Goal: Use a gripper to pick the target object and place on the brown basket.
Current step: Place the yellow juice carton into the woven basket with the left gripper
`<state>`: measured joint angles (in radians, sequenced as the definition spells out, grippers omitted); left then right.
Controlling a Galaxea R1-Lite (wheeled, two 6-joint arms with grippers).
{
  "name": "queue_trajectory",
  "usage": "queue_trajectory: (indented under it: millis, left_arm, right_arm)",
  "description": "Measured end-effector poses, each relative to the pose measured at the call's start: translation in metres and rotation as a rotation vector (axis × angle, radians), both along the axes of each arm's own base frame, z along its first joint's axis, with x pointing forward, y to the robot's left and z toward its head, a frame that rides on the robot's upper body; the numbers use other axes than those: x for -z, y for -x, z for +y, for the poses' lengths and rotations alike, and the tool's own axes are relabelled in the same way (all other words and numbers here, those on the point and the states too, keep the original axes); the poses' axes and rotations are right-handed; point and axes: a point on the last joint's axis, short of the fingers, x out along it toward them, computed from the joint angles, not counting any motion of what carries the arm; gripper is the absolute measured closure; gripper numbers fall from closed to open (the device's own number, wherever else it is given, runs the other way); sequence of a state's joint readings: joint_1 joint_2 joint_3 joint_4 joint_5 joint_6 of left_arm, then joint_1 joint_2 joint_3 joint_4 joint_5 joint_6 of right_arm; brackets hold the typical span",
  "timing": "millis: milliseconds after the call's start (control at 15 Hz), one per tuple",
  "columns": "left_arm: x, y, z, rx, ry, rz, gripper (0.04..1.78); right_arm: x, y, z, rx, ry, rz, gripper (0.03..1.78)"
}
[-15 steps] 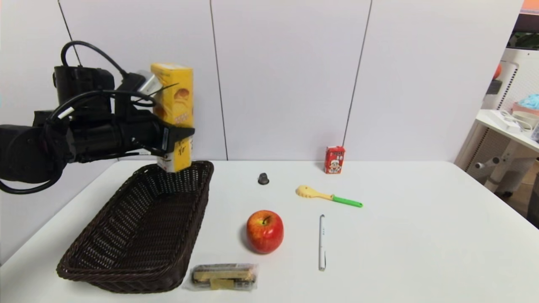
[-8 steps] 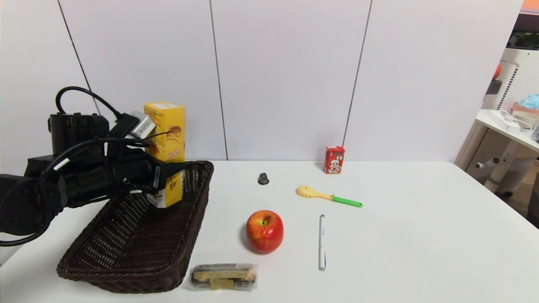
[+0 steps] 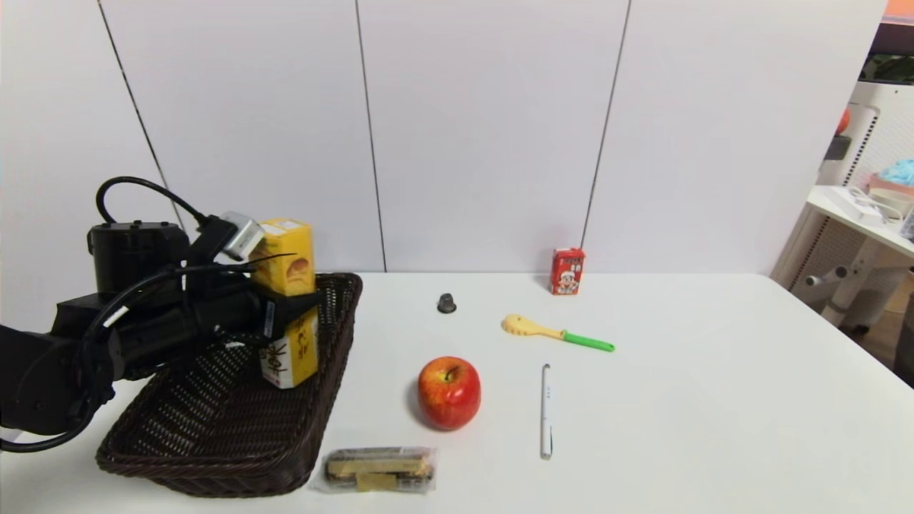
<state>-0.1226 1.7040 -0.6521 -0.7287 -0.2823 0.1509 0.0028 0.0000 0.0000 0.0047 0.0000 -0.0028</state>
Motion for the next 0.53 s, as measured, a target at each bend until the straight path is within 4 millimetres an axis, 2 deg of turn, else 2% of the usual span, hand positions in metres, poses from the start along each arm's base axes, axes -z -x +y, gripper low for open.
queue_trajectory:
  millis: [333,533]
  left_arm:
    - [-0.009,0.003,0.0,0.001,0.006,-0.035,0.41]
    - [-0.037,0.014,0.002,-0.004,0.043,-0.119,0.32]
  right_arm:
    - [0.0,0.0,0.0,0.0,0.0,0.0,0.11]
    - [0.0,0.0,0.0,0.0,0.0,0.0,0.11]
